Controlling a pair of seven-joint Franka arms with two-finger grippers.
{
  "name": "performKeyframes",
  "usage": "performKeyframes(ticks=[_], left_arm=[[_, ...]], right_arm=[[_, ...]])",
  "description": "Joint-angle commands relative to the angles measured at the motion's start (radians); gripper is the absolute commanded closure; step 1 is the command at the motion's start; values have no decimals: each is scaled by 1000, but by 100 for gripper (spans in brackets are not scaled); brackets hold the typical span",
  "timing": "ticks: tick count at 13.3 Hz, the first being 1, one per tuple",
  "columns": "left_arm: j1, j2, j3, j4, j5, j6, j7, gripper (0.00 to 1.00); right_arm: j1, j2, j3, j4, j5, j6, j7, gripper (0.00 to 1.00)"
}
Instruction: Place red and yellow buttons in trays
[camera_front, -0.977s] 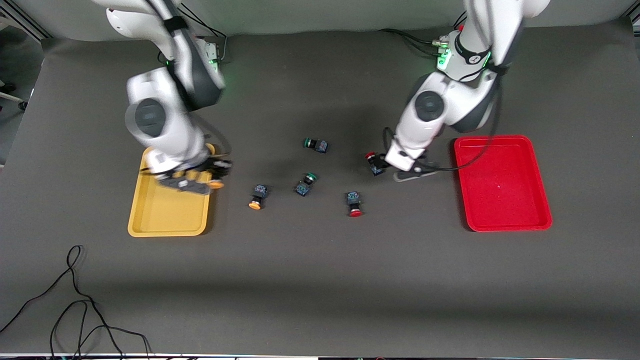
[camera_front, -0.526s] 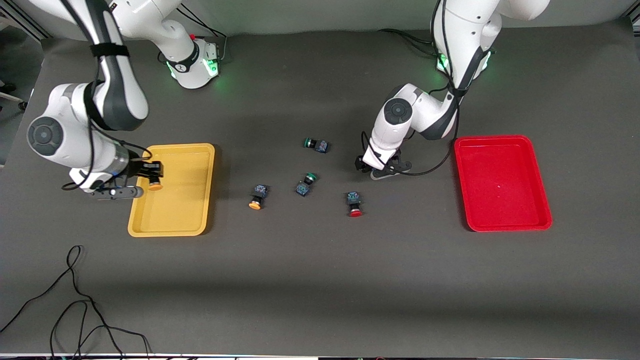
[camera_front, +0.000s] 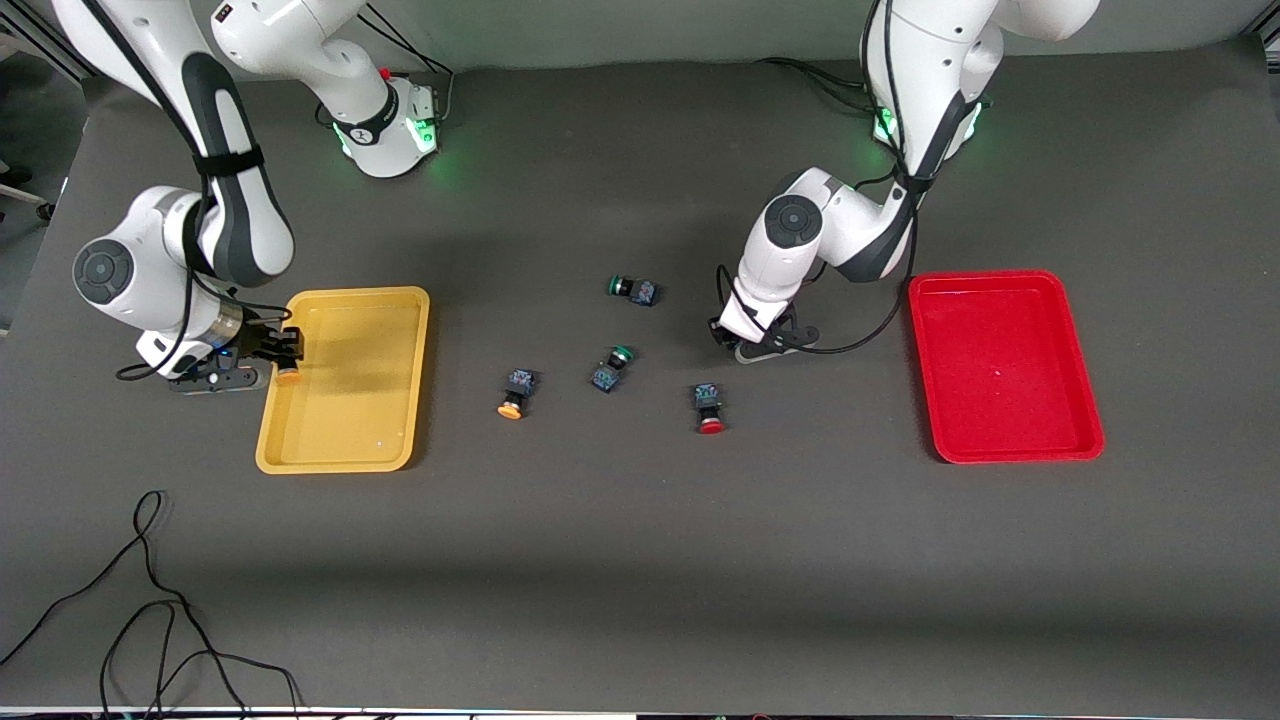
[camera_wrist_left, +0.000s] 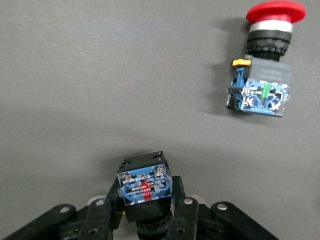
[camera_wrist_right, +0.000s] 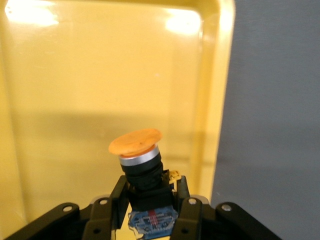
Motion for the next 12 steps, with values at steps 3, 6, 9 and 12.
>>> performKeyframes(ticks=[3, 6, 9, 12], left_arm=[[99, -212, 24, -2, 1, -353, 173, 100], [298, -314, 26, -11, 2, -511, 420, 100], [525, -349, 26, -45, 2, -555, 747, 100], [622, -349, 26, -123, 4, -478, 856, 100]], right_arm=[[11, 192, 19, 58, 258, 23, -139, 78], [5, 208, 20, 94, 278, -11, -126, 0], [5, 199, 14, 184, 280, -162, -66, 0], [30, 183, -9, 294, 225, -314, 29, 0]])
